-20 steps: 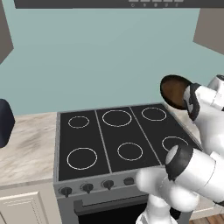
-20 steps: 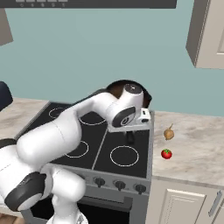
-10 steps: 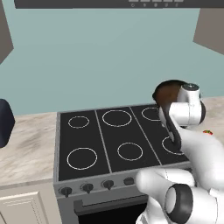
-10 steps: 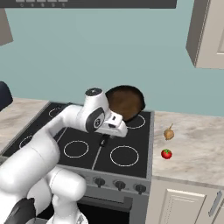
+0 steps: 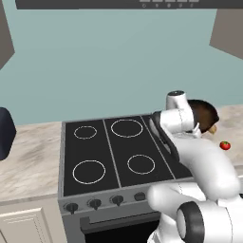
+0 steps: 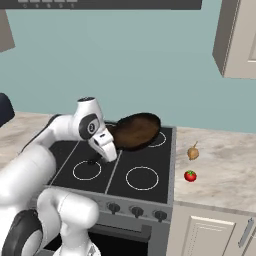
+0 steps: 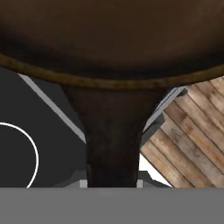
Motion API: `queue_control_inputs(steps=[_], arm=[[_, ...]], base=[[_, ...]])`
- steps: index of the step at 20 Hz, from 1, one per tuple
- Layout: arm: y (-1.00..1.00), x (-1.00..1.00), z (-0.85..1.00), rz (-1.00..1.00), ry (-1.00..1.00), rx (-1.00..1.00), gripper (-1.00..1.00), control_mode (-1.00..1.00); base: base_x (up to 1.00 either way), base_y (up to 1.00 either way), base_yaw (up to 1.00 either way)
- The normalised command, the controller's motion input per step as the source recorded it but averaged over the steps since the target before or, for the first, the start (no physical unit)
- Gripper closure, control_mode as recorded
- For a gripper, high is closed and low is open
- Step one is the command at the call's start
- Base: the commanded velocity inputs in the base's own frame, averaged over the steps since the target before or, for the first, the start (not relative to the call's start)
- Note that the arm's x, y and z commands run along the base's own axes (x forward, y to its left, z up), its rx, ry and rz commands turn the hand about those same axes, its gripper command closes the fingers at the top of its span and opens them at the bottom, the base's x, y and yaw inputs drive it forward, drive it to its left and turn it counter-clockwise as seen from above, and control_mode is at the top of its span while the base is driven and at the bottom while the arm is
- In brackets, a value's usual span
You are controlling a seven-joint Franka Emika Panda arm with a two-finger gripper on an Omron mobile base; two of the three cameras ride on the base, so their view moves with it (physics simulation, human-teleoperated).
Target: Place the pan on the front right burner on the stove. Then place the tomato and the onion in the pan and turn on the front right burner.
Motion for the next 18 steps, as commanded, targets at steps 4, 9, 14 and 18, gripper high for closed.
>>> queue_control_inputs(steps=[4, 9, 14, 18], arm=[[0.52, 0.00, 0.05, -0.45, 0.05, 0.22, 1.00, -1.00], [0.32, 0.01, -0.01, -0.40, 0.04, 0.20, 1.00, -1.00], [0.14, 0.22, -0.13, -0.33, 0.00, 0.03, 1.00, -1.00], [0.11, 0.45, -0.12, -0.20, 0.01, 0.00, 1.00, -1.00]], base=[[0.00, 0.00, 0.00], [0.00, 0.00, 0.00], [0.00, 0.00, 0.00], [0.00, 0.00, 0.00]])
